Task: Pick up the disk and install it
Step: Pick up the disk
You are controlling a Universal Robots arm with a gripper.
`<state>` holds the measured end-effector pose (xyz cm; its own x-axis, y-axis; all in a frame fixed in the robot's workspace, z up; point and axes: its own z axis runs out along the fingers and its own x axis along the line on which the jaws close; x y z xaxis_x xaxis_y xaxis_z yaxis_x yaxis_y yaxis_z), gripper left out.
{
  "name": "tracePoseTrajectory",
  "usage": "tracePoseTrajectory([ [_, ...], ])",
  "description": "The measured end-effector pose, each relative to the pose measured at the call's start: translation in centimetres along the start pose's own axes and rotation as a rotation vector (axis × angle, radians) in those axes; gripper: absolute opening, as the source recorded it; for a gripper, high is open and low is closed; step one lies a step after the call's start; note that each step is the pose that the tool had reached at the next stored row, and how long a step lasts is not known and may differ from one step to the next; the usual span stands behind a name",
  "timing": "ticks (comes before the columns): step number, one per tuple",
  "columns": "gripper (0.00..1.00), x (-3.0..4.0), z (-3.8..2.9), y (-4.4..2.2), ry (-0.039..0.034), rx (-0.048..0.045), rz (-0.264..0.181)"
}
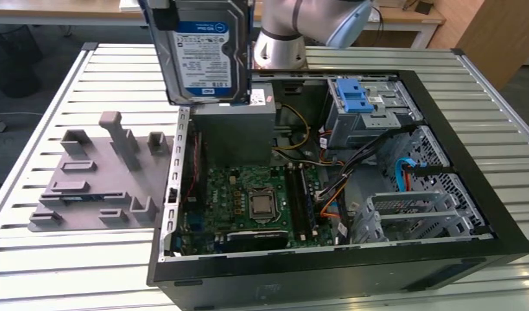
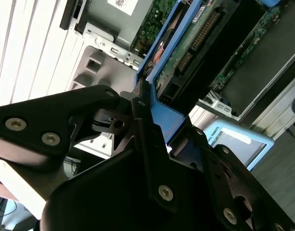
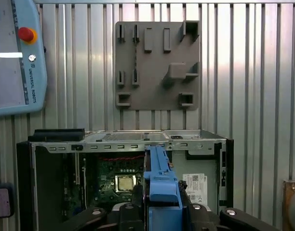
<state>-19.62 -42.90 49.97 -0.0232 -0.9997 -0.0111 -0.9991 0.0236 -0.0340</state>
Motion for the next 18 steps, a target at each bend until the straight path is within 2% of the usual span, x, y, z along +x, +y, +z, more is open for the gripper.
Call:
tracePoseTrajectory([
  [18,0.36,-0.18,0.48,-8.19,-0.0001,0.0000,0.000],
])
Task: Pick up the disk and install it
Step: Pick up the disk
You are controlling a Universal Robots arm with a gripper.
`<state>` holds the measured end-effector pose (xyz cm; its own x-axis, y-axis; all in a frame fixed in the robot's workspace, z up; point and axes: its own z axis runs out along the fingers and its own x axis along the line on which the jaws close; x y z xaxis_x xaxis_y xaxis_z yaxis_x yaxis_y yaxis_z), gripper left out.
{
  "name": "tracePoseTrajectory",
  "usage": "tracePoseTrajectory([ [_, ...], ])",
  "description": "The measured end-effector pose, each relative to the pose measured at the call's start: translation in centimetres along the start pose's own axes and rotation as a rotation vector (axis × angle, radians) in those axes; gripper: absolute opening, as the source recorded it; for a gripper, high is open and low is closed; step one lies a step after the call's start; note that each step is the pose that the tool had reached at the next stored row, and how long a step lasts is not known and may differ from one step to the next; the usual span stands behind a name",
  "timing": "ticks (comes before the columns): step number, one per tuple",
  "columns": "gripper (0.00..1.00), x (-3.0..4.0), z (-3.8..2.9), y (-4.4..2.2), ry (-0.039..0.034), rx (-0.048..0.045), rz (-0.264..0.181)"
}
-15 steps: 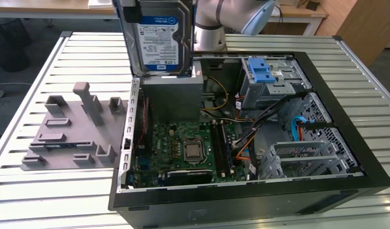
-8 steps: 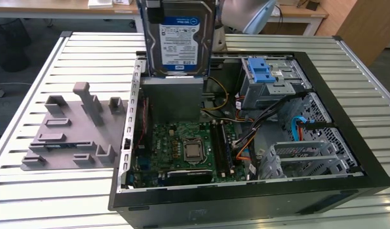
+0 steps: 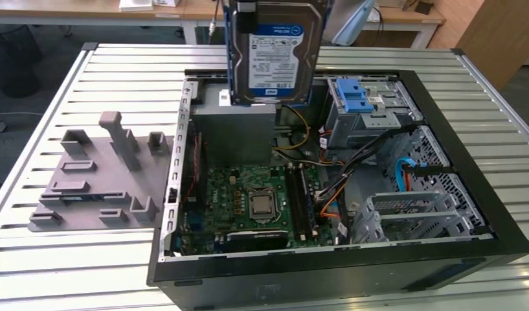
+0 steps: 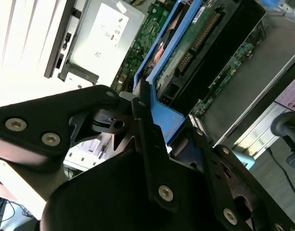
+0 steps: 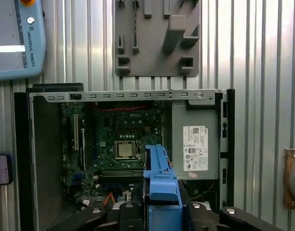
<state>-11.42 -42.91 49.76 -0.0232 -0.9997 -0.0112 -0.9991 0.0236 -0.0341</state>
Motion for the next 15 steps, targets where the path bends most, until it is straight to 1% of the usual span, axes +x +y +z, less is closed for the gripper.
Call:
tracePoseTrajectory([
  [5,0.36,-0.05,0.15,-2.20,-0.0001,0.0001,0.000],
  [6,0.36,-0.05,0.14,-2.30,0.0001,-0.0001,0.000],
  [15,0.36,-0.05,0.15,-2.40,0.0000,0.0000,0.000],
])
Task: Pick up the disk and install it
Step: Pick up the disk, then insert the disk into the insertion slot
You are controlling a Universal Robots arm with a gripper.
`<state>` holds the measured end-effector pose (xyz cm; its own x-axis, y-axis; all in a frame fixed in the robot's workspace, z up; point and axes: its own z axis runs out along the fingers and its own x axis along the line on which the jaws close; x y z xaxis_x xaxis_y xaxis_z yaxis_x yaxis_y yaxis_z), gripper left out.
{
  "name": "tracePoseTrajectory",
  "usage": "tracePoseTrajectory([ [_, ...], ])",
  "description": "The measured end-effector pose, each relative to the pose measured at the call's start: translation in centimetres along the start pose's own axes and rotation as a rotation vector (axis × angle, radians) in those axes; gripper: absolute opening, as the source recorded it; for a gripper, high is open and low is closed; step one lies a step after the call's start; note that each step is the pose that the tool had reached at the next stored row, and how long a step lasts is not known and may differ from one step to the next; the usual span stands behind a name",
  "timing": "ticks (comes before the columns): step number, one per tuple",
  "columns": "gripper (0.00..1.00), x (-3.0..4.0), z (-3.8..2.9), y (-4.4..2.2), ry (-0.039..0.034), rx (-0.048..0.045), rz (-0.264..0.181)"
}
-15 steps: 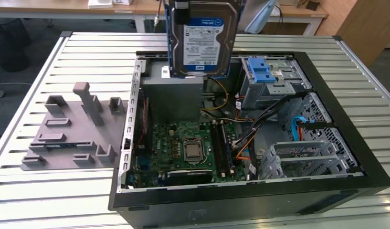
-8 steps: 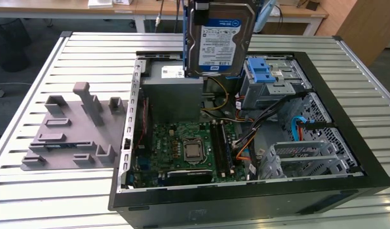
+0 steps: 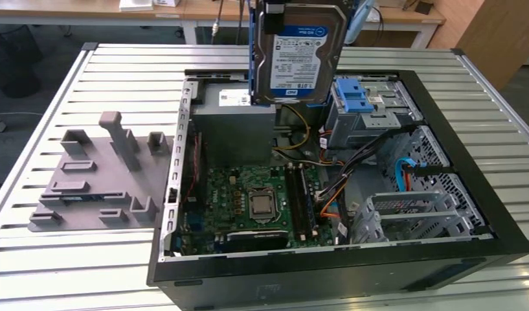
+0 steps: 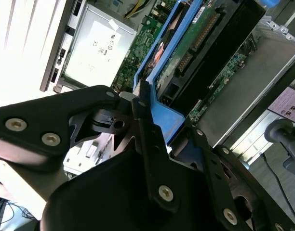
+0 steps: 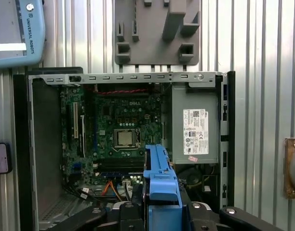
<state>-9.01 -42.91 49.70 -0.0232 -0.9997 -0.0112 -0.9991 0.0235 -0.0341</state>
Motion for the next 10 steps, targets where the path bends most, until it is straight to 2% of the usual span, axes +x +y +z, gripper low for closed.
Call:
tracePoseTrajectory([
  [10,0.36,0.00,0.00,-0.14,0.0000,0.0000,0.000],
])
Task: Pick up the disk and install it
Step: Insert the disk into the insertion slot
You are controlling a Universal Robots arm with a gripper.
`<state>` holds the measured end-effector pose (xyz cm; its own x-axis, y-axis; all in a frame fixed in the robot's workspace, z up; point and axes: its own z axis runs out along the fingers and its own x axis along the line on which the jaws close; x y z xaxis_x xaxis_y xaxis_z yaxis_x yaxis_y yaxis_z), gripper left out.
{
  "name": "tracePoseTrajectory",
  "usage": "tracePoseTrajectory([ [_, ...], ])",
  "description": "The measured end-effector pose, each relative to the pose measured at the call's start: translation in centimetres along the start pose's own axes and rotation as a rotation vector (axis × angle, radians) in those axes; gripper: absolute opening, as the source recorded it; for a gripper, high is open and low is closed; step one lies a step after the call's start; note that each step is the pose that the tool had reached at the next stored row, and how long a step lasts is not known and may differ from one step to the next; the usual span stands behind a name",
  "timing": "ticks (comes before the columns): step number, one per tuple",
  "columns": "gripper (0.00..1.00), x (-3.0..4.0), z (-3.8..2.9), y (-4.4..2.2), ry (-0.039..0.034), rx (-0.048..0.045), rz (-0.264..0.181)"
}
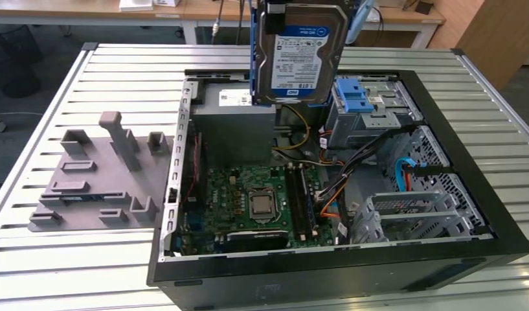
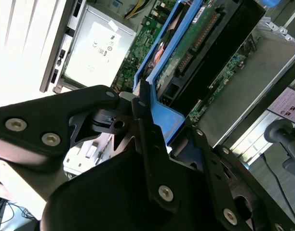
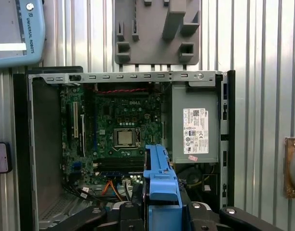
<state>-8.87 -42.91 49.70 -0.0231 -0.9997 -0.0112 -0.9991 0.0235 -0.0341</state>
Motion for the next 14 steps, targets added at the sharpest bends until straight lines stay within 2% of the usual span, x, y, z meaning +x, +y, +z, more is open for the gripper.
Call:
tracePoseTrajectory([
  [4,0.36,0.06,0.00,-0.02,0.0000,0.0000,0.000],
  [7,0.36,0.56,0.00,-0.02,0.0001,-0.0001,0.000],
  [14,0.36,3.43,0.06,-0.09,-0.0001,0.0000,0.000],
])
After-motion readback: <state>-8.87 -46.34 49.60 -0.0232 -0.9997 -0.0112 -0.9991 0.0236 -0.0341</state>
